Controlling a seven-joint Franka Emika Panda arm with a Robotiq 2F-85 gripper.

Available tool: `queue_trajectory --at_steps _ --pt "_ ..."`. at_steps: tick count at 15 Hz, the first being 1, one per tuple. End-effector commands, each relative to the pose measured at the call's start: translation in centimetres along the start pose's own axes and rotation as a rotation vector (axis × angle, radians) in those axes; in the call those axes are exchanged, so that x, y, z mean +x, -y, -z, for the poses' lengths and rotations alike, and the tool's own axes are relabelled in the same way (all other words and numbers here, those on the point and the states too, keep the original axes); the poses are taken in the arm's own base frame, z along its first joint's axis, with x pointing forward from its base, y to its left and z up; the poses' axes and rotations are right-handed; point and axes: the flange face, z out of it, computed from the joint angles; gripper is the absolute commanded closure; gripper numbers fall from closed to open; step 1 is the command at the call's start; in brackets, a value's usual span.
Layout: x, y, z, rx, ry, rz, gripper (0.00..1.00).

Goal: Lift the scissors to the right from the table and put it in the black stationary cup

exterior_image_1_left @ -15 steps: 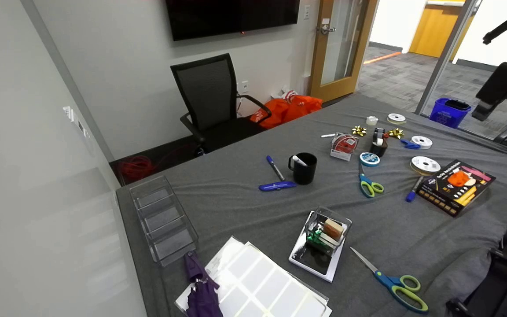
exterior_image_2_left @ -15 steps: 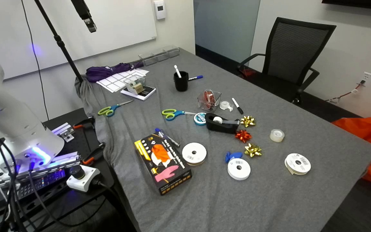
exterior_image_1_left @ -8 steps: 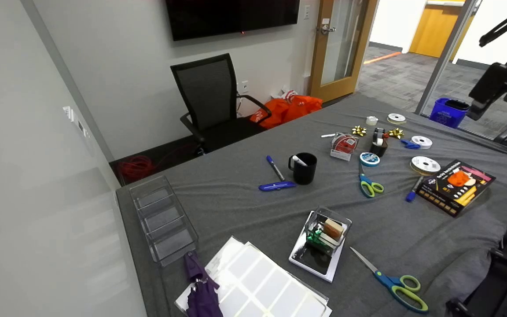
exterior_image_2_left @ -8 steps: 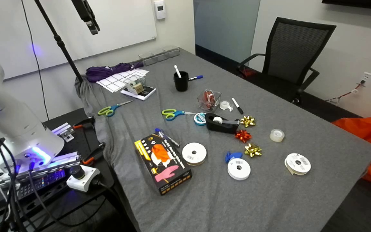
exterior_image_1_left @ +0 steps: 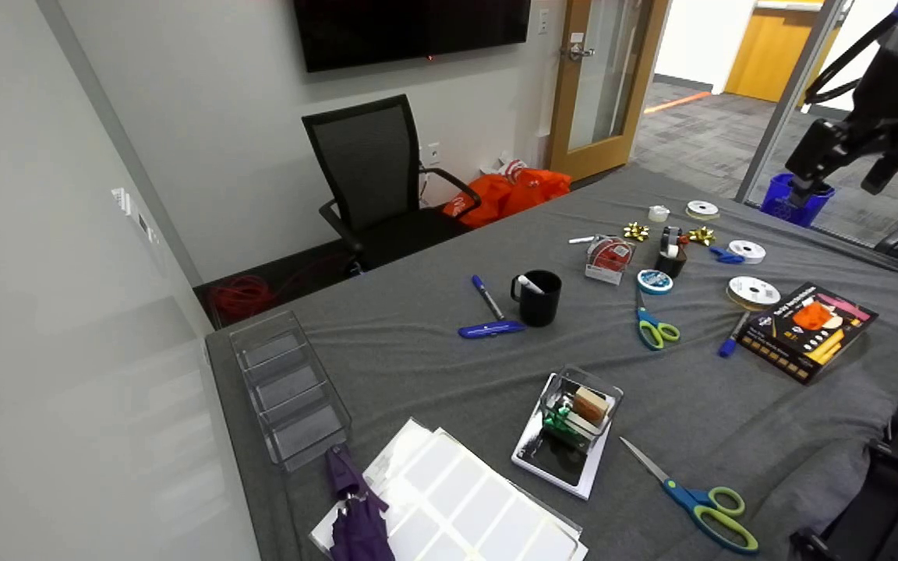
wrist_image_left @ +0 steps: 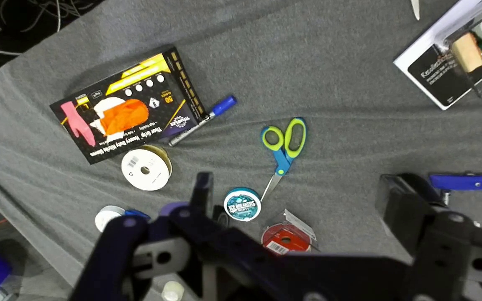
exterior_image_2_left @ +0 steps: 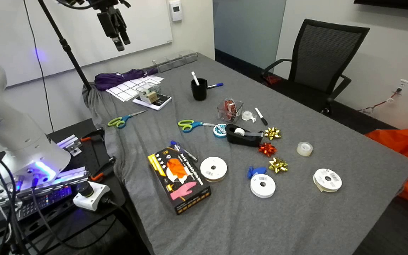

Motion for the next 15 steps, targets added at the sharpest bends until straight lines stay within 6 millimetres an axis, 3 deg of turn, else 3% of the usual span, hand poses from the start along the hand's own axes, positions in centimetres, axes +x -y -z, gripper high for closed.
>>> queue_trajectory --at_steps 1,6,12,13,15 --pt "3.3 -0.5 -2.5 -0.018 0.012 -0.098 0.00" --pt "7.1 0.6 -7.2 -0.105 0.003 -0.332 0.00" --pt "10.5 2.5 -11.2 -0.284 0.013 -0.517 0.00" --pt "8.7 1.8 -10.5 -0.224 -0.002 -0.483 0.00" --pt "9.7 2.3 -11.3 -0.257 0.009 -0.508 0.00"
